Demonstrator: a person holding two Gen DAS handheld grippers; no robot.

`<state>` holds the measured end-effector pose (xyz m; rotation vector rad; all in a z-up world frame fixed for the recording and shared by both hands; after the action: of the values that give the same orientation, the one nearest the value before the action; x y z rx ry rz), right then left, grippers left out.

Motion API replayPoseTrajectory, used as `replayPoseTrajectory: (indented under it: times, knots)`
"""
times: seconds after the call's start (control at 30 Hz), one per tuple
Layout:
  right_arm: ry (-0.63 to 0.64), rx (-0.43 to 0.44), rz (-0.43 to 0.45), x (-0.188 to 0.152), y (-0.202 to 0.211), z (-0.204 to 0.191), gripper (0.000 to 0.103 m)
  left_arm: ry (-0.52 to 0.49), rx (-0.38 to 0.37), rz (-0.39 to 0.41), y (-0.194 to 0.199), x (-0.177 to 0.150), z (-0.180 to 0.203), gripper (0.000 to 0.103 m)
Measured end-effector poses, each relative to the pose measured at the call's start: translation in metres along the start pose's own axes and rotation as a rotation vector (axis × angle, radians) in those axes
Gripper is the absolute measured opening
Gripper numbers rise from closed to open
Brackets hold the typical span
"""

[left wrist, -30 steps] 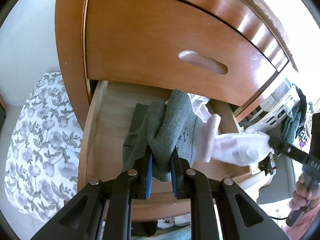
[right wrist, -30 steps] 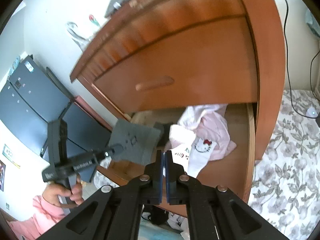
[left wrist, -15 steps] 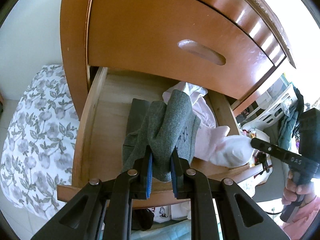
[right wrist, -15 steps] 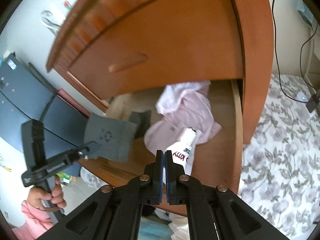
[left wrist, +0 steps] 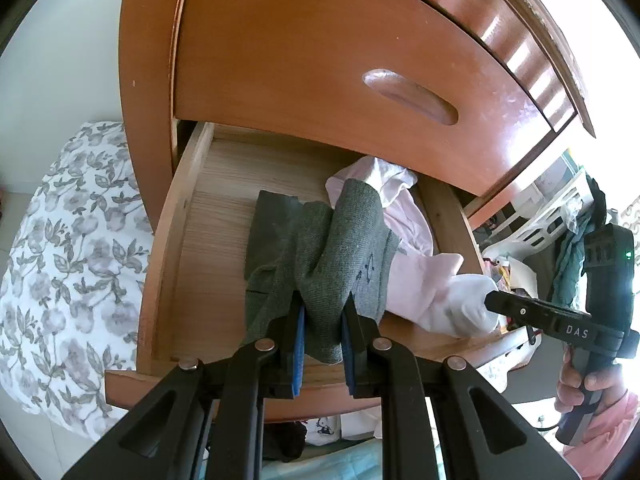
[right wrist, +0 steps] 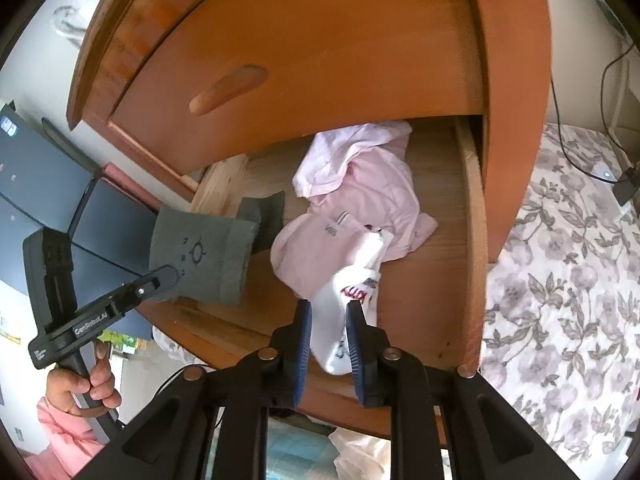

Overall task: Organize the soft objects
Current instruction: 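Lift both socks up out of the drawer with both tools, then carry the grey sock and white Hello Kitty sock down toward the bed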

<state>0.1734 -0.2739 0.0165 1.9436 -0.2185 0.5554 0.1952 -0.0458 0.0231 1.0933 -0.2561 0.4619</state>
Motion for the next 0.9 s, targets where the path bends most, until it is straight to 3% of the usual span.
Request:
replayPoseTrajectory:
  times: [0.47, 0.57, 0.63, 0.9]
  knots:
    - [-0.006, -0.039, -0.032, -0.002, -0.018, 0.002, 0.020, 0.003, -0.002, -0.007, -0.002, -0.001, 0.001, 0.016]
    - [-0.010, -0.047, -0.020, -0.001, -0.018, 0.004, 0.016, 0.004, -0.001, -0.006, -0.002, -0.001, 0.000, 0.016]
    - [0.001, -0.060, -0.009, -0.001, -0.016, 0.003, 0.006, 0.007, -0.001, -0.004, -0.001, -0.001, 0.000, 0.016]
    - [-0.002, -0.048, 0.067, 0.005, 0.005, 0.000, 0.003, 0.015, -0.005, -0.008, -0.001, -0.002, -0.001, 0.016]
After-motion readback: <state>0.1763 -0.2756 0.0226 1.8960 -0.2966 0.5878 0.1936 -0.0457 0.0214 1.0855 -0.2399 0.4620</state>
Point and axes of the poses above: each gripper's, at about its wrist camera, not at the fingertips, and y roughly against the way its jaws point, z to its right, x to its top, the point moved 7 cm from there along -y, roughly the way its jaws point, and after that the axes turned 10 degrees about y, right-handed, at the moved point
